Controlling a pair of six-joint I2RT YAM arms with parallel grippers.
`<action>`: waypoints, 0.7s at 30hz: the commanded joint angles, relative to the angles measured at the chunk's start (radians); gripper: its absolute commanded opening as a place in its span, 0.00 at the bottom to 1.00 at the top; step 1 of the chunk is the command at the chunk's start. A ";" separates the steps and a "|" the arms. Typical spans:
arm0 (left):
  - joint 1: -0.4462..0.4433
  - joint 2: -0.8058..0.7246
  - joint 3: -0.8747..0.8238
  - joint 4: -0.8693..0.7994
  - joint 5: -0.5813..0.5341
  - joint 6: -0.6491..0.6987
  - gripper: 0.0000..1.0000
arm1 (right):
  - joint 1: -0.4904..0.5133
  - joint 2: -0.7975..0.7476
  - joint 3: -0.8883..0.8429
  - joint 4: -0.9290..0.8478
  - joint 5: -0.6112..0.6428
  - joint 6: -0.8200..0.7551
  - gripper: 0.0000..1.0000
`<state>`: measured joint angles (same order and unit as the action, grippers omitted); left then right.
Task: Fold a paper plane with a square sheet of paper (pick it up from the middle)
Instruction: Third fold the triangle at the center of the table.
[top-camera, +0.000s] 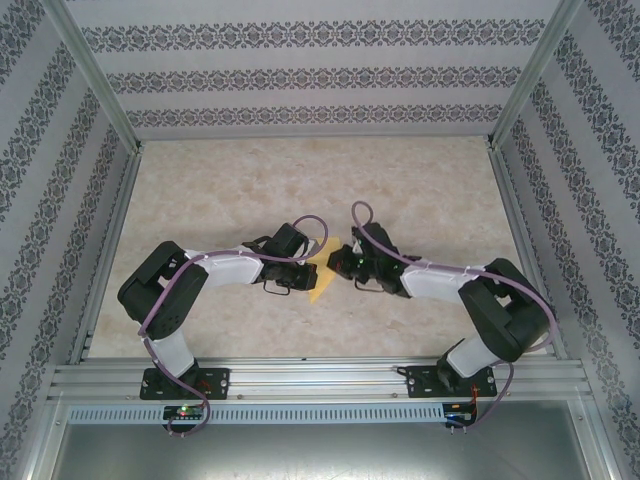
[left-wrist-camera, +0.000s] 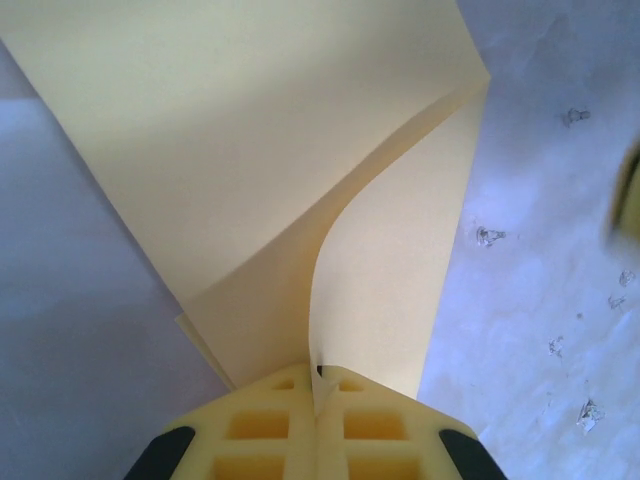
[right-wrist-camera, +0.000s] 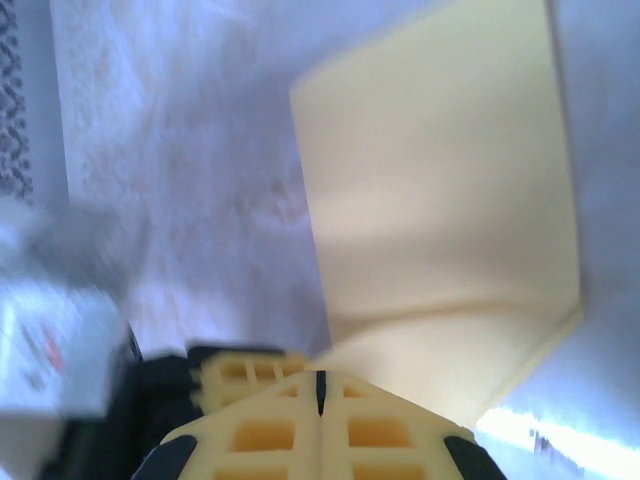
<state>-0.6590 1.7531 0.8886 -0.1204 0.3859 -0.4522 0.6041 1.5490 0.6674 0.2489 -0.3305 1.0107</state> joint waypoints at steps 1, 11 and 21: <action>0.009 0.059 -0.039 -0.125 -0.053 0.018 0.04 | -0.036 0.083 0.127 -0.191 -0.033 -0.140 0.00; 0.010 0.047 -0.006 -0.156 -0.053 0.027 0.04 | -0.024 0.313 0.418 -0.541 0.022 -0.335 0.00; 0.010 0.039 0.050 -0.201 -0.063 0.053 0.04 | -0.017 0.363 0.439 -0.588 0.036 -0.382 0.00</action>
<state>-0.6590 1.7584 0.9302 -0.2028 0.3740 -0.4313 0.5739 1.8889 1.1007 -0.2752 -0.3210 0.6643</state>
